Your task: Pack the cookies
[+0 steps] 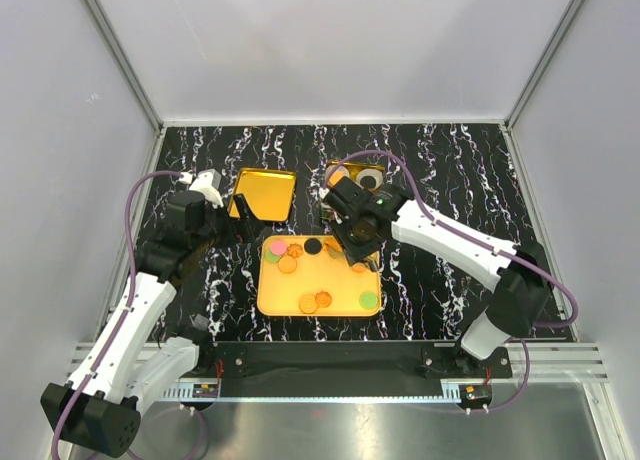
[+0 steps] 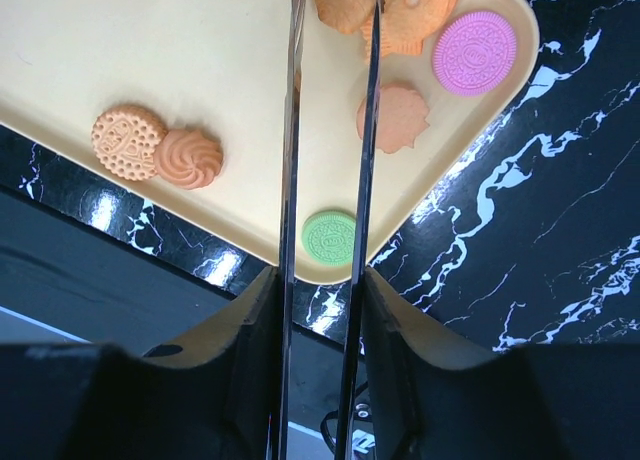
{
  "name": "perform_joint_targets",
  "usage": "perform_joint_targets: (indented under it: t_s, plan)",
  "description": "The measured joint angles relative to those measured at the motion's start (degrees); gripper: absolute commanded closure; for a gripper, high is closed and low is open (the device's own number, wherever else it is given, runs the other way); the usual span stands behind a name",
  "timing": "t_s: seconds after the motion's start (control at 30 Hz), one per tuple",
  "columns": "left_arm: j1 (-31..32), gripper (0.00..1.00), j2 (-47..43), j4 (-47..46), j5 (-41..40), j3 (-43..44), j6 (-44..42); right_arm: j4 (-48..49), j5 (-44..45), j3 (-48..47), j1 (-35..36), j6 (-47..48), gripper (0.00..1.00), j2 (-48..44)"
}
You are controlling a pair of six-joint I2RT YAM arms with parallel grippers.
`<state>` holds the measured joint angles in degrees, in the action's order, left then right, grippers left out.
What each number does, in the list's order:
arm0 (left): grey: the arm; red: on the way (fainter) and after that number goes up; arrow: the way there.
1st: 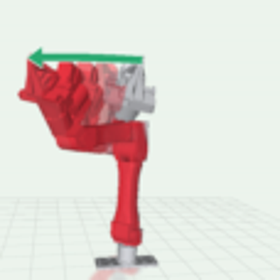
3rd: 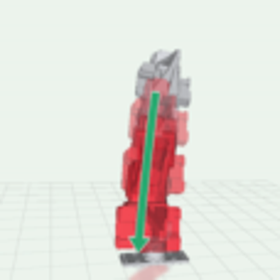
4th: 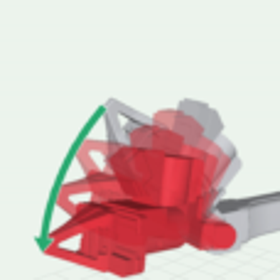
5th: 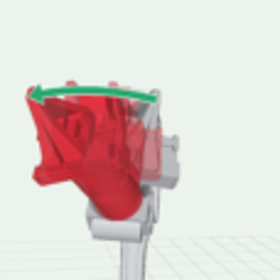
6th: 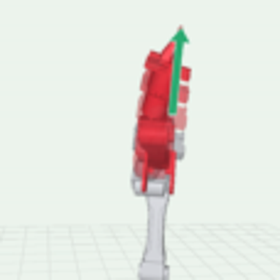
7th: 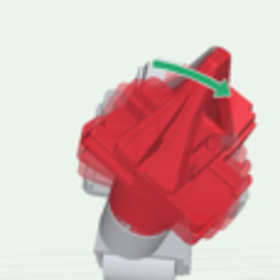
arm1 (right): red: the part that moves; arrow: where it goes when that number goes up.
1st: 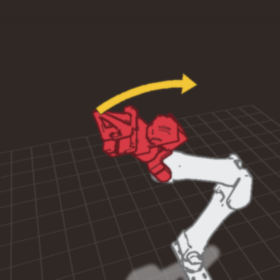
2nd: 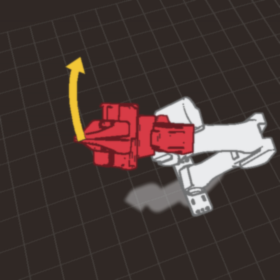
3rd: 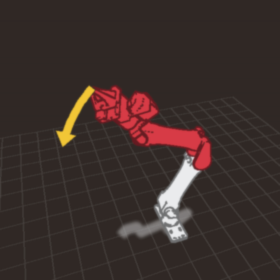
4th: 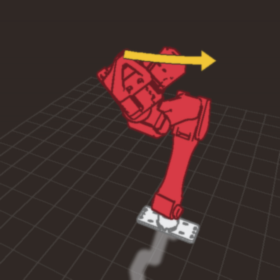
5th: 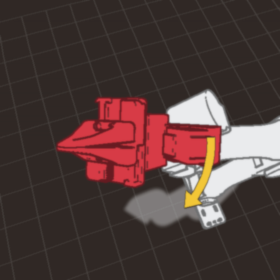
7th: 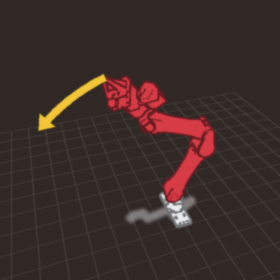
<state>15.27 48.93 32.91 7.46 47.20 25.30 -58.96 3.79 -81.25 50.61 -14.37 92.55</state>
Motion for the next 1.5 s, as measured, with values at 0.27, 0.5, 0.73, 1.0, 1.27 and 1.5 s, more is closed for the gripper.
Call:
perform_joint_targets:
  t_s: [0.27, 0.5, 0.73, 1.0, 1.27, 1.5]
  plan:
    - [0.00, 0.01, 0.00, 0.00, 0.00, 0.00, 0.00, -2.27, 0.28, -4.92, -0.09, 0.72, 0.64, -0.44]
    - [0.00, 0.01, 0.00, 0.00, 0.02, 0.00, 0.00, -2.95, 0.02, -9.35, -4.09, 1.64, 0.64, -0.66]
    - [0.00, 0.01, 0.00, 0.00, 0.02, 0.00, 0.00, -1.31, 0.00, -12.33, -12.33, 2.64, 0.64, -0.26]
    - [0.00, 0.01, 0.00, 0.00, 0.04, 0.00, 0.00, 1.46, 0.04, -16.31, -15.54, 2.67, 0.63, 6.64]
    - [0.00, 0.01, 0.00, 0.00, 0.04, 0.00, 0.00, 2.14, 0.35, -17.00, -16.17, 2.64, 0.62, 10.19]
    - [0.00, 0.01, 0.00, 0.00, 0.04, 0.00, 0.00, 3.04, 0.52, -16.98, -17.73, 2.58, 0.62, 10.40]
